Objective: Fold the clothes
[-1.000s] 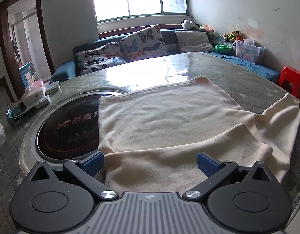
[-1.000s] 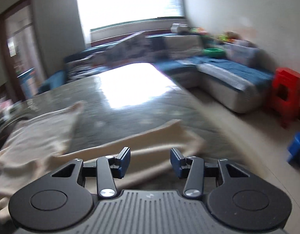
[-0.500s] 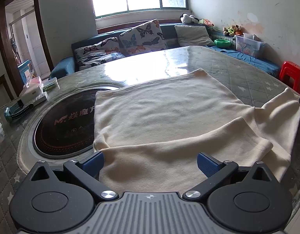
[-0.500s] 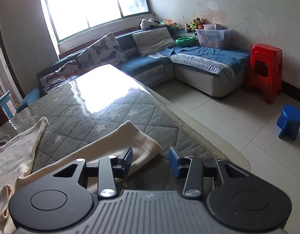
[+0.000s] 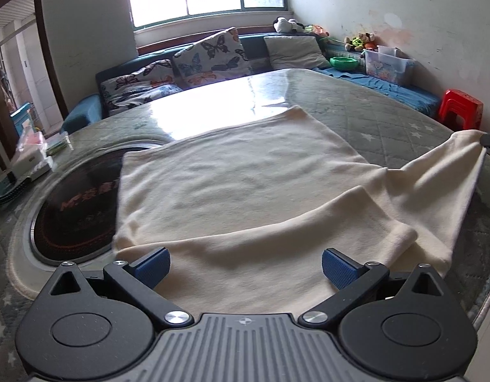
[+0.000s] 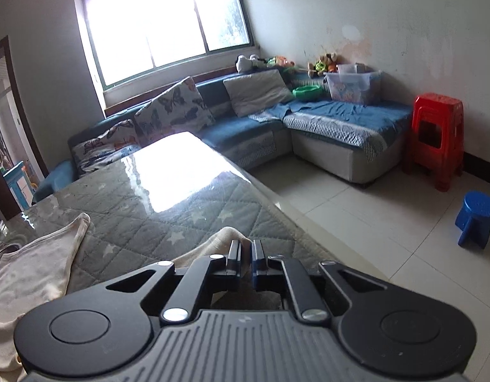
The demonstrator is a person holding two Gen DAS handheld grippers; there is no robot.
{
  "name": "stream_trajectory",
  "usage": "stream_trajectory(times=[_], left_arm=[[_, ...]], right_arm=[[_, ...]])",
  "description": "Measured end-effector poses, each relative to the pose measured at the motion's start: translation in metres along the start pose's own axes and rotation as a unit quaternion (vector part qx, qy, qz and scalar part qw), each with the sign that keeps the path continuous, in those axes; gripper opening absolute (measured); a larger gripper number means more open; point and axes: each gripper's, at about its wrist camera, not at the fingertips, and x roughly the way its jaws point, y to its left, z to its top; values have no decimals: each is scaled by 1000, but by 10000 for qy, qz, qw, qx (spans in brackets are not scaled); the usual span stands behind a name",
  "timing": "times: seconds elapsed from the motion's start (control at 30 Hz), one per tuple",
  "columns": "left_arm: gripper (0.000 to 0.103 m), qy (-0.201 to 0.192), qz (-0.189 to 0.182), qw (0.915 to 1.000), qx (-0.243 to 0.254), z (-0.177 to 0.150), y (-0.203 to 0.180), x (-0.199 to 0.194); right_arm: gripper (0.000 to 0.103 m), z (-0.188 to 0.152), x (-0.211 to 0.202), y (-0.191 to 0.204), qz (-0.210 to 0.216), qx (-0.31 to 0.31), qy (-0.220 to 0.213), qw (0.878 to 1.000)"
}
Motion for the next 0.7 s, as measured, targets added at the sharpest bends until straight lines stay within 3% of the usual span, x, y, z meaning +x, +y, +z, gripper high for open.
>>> stream_trajectory(times=[0.13, 0.3, 0.5, 0.7], left_arm=[[103, 51, -116, 9999, 28, 1, -8, 3], [103, 51, -151, 9999, 22, 2, -10, 4], [103, 24, -118, 9999, -49, 1, -4, 2], [103, -82, 135, 9994, -304, -7, 24, -12]], right_arm=[[5, -11, 11, -7, -125, 89, 268, 9995], [5, -2, -4, -5, 84, 156, 79, 9998], [5, 27, -37, 27, 712, -169, -176, 9972], [5, 38, -60, 93, 1519, -836, -260, 9845]])
